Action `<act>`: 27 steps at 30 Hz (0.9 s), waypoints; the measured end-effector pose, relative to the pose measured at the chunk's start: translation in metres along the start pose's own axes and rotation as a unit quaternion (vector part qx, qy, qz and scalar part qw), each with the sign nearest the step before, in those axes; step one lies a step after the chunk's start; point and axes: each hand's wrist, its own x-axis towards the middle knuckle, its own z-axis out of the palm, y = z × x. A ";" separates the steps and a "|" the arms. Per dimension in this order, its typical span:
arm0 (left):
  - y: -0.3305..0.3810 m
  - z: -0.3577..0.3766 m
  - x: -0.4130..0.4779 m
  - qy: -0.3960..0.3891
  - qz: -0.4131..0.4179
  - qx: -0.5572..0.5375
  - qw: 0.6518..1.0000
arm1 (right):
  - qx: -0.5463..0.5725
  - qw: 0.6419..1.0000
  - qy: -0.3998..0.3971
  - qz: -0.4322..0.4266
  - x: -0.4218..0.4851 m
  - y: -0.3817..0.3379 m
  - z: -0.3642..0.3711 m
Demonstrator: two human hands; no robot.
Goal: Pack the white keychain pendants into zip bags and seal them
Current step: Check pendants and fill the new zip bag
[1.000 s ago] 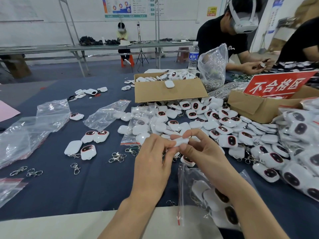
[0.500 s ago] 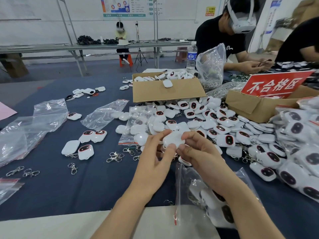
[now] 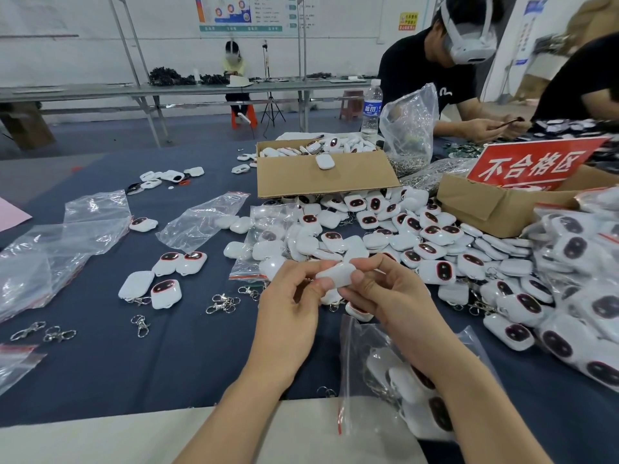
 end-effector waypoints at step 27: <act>-0.002 -0.002 -0.004 -0.106 0.014 0.096 0.990 | -0.121 0.990 0.016 -0.065 -0.004 -0.018 0.001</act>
